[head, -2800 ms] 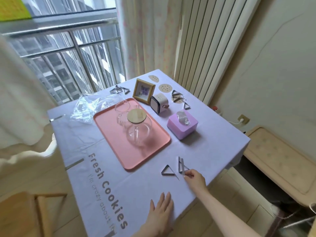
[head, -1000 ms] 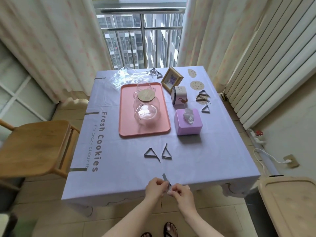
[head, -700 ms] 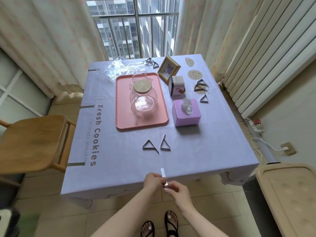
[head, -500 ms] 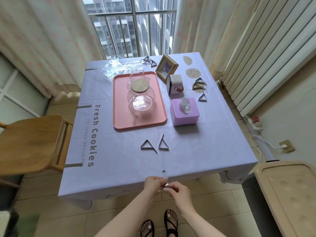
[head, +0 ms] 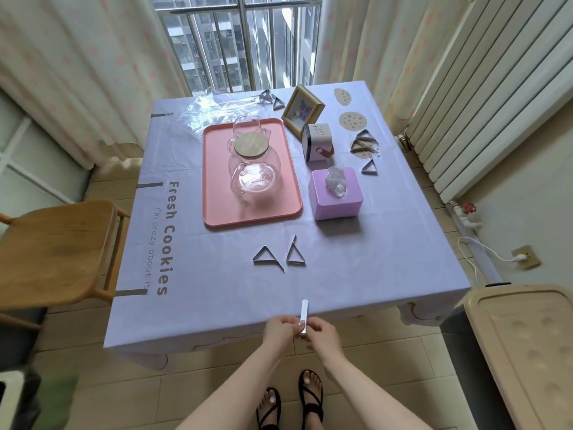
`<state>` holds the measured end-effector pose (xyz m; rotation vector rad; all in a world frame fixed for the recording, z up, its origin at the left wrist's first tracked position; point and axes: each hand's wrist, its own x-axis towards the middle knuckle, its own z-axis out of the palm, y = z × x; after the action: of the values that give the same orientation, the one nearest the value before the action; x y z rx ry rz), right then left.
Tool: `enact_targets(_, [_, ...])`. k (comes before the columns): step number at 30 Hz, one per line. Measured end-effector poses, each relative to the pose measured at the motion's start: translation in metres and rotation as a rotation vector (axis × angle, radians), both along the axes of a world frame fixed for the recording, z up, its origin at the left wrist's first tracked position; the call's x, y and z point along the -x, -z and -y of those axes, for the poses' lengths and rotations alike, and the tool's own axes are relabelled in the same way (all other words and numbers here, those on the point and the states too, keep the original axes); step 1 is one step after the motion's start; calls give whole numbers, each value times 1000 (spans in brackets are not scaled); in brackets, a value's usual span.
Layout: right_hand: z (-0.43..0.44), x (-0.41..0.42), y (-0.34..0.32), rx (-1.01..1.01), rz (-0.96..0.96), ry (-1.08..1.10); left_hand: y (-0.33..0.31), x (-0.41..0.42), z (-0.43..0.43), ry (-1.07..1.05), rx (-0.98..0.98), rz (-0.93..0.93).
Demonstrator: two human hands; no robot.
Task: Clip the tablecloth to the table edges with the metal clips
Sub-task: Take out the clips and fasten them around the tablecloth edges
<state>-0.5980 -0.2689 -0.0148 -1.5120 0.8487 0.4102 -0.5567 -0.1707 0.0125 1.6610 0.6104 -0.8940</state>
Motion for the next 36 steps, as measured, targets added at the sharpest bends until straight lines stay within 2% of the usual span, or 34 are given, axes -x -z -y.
enact_targets(5, [-4, -1, 2, -124, -35, 71, 13, 4, -2, 0, -20, 20])
enact_targets(9, [-10, 3, 6, -109, -1, 52, 19, 13, -5, -19, -74, 49])
enact_targets(14, [-11, 2, 10, -93, 22, 109, 17, 12, -7, -86, -46, 61])
enact_targets(19, [-12, 2, 15, -13, 19, 65, 17, 11, -5, -55, -64, 67])
enact_targets(36, [-11, 7, 19, 9, 27, 27, 22, 15, -5, -24, -99, 76])
